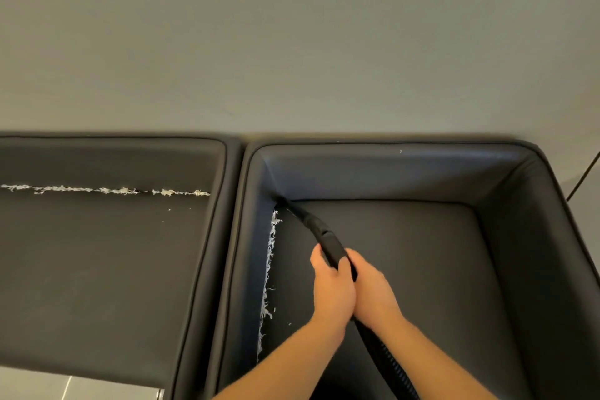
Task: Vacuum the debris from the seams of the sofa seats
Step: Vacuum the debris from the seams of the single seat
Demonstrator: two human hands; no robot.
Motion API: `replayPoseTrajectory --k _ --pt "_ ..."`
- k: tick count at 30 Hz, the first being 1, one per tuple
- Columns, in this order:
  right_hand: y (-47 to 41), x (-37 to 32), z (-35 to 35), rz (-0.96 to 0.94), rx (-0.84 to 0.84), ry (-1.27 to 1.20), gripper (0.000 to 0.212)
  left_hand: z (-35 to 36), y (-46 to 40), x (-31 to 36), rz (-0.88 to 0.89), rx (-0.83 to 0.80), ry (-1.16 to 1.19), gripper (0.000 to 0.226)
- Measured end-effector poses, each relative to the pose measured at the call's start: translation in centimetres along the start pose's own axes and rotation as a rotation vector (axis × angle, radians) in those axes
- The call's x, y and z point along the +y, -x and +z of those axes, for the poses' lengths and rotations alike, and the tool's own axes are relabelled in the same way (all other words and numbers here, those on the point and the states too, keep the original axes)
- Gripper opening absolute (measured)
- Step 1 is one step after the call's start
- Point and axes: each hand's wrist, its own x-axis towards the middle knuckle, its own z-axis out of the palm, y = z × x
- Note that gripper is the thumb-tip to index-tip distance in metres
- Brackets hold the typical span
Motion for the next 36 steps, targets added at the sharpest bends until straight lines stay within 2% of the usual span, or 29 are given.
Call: replayPoseTrajectory --k 4,11,15,17,27,32,36 --pt "1.9 -0.3 1.0 -0.016 -0.068 -0.004 0.031 -1.7 1.9 -1.1 -0.026 0.022 0.059 0.057" --pt "-0.8 -2.7 1.9 -0.010 -0.024 0.063 0.033 -2.9 -0.7 0.8 -0.019 0.024 0.101 0.059" --pt "-2.4 -3.7 1.3 0.028 0.008 0.022 0.013 -3.4 -2.1 2.9 -0.028 -0.051 0.107 0.060" --pt "-2.5 -3.5 0.1 0.043 0.015 -0.019 0.010 -2.6 -2.0 3.6 -0.046 -0.091 0.097 0.058" --pt "1.4 -2.0 -1.6 -0.003 -0.052 -0.015 0.014 -0.7 1.5 0.6 -0.047 -0.046 0.072 0.067" --pt "-0.4 -3.2 -0.3 0.037 0.006 -0.065 0.003 -1.6 -0.9 2.1 -0.035 -0.054 0.042 0.064" --pt "-0.8 -3.0 -1.3 0.062 -0.007 -0.108 0.010 -1.1 -0.5 3.4 -0.054 -0.086 0.041 0.059"
